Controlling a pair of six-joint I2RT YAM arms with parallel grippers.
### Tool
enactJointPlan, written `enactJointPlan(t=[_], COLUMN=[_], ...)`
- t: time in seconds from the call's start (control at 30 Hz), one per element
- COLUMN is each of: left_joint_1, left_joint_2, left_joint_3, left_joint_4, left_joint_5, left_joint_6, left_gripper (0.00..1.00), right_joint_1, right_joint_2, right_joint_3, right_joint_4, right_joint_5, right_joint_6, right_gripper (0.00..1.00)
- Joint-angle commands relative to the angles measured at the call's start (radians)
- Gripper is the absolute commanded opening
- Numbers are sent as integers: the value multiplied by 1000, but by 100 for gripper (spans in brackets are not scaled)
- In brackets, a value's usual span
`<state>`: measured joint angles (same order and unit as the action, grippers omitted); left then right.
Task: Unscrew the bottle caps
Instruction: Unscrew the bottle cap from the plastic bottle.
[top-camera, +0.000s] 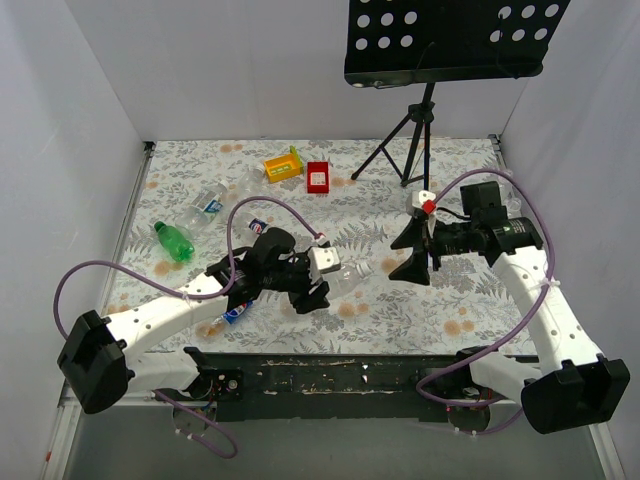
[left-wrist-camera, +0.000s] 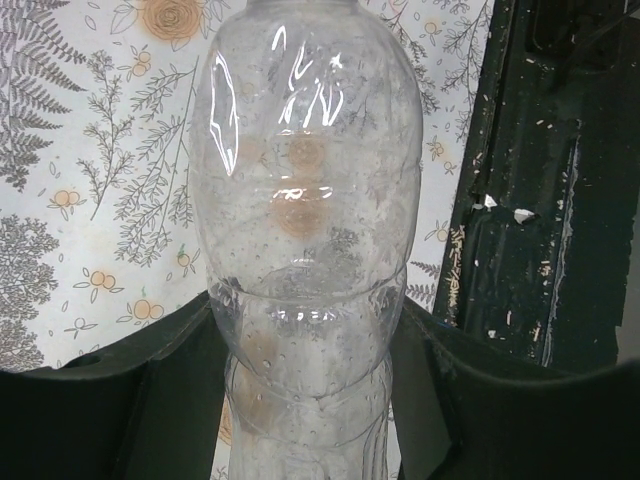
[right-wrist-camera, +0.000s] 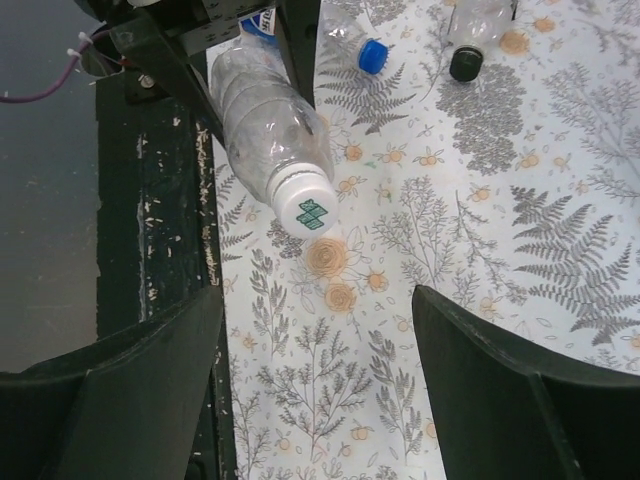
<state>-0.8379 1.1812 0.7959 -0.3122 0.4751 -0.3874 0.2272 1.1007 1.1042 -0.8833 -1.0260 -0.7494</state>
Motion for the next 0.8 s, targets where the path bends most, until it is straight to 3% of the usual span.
enactJointPlan(t=[0.0, 0.5, 0.77], left_joint_1=[-26, -95, -116], left_joint_2=[-38, -23, -20], left_joint_3=[43, 49, 40], left_joint_4=[16, 50, 67], left_joint_5=[-69, -220, -262], left_joint_6=[15, 33, 30], left_gripper=[13, 13, 13], right_joint_1=[-11, -32, -68], right_joint_2=[1, 82, 113], right_joint_3=[-18, -10, -26], right_joint_4=[4, -72, 12], right_joint_5=[-74, -158, -180], right_joint_6=[56, 85, 189], right_gripper=[84, 83, 82])
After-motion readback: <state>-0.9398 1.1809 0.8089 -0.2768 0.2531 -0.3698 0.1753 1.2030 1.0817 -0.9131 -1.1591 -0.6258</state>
